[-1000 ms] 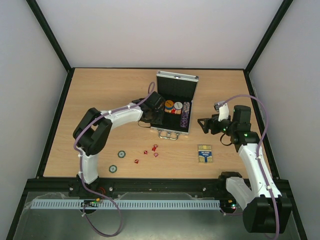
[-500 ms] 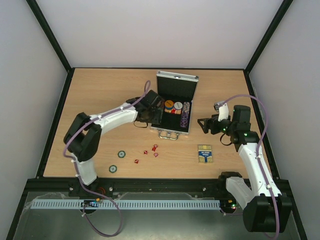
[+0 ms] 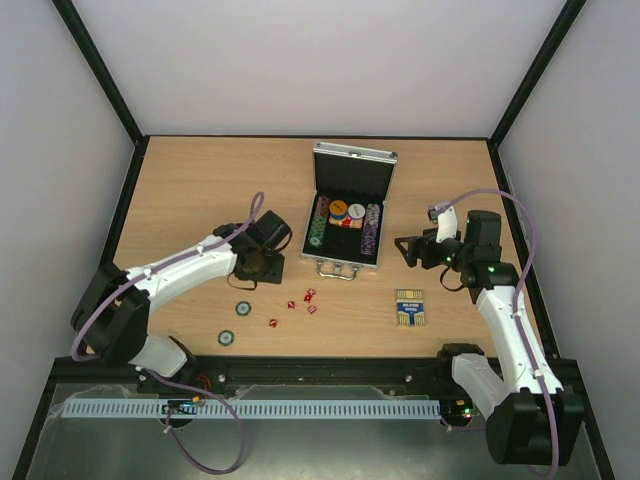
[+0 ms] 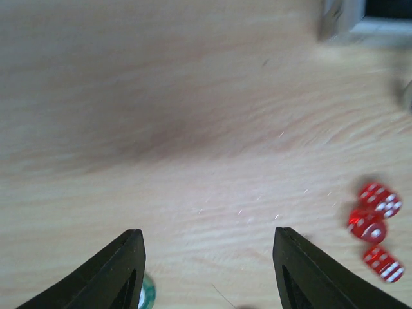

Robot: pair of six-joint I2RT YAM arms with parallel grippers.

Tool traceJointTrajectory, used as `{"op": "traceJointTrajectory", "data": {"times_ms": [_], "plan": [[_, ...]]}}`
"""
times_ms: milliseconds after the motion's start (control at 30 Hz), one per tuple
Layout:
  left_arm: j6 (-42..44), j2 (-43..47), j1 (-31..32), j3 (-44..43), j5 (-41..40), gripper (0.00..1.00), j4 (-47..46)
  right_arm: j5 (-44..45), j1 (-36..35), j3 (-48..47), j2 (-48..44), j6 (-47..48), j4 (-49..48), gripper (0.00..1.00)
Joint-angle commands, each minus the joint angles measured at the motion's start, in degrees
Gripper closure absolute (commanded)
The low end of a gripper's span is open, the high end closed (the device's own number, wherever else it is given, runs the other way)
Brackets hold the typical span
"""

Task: Pack up texas hold em set

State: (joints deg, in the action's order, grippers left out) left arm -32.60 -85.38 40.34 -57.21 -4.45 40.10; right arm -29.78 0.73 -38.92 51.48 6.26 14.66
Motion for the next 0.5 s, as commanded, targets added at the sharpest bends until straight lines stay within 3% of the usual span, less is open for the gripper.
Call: {"op": "traceJointTrajectory", "data": {"times_ms": [0, 467], "plan": [[-2.3, 3.1, 0.3, 3.7, 0.8, 0.44, 5.3, -1.1, 0.2, -0.2, -1.0, 0.8, 0.6, 0.09], [-3.5, 4.8, -1.8, 12.6, 2.7, 0.44, 8.7, -0.9, 0.2, -0.1, -1.9, 0.8, 0.6, 0.09]]}}
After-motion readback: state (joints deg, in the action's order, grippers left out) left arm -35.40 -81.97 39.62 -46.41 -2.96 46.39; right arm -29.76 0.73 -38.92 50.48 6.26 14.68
